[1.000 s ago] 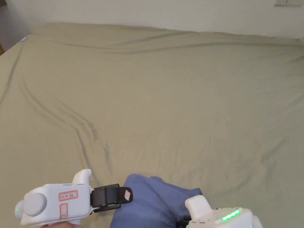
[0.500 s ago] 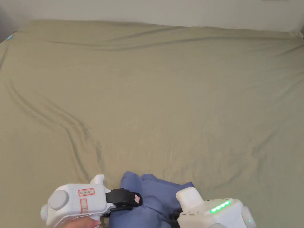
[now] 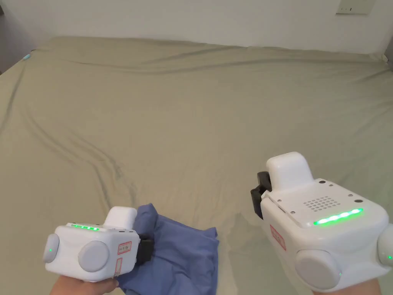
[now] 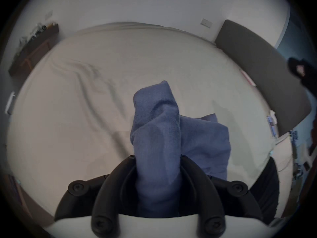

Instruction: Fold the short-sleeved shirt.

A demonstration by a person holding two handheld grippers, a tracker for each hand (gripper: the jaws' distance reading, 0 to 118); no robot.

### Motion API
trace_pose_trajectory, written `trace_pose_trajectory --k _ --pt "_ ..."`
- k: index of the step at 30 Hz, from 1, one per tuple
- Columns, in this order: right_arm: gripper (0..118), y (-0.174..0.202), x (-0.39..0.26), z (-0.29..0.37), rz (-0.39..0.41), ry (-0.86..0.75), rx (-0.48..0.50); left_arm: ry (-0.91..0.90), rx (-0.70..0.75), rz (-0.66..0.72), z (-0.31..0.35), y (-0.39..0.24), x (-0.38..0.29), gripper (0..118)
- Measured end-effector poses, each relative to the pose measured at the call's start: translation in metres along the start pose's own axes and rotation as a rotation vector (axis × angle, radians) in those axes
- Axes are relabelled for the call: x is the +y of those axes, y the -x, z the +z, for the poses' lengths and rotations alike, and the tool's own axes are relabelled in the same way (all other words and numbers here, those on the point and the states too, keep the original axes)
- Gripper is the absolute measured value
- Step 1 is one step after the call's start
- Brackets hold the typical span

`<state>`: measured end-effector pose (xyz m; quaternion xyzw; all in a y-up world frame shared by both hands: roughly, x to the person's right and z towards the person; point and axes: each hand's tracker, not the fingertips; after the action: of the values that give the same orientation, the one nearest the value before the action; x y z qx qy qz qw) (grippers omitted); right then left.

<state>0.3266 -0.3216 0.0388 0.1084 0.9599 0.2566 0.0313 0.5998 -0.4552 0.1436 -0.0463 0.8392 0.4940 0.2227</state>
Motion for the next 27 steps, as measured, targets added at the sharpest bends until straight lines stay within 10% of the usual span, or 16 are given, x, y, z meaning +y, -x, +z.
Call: trace_pose_trajectory --k 27 --pt "1 0.078 0.015 -0.007 0.061 -0.061 0.012 0.081 0.723 -0.062 0.021 0.303 -0.004 27"
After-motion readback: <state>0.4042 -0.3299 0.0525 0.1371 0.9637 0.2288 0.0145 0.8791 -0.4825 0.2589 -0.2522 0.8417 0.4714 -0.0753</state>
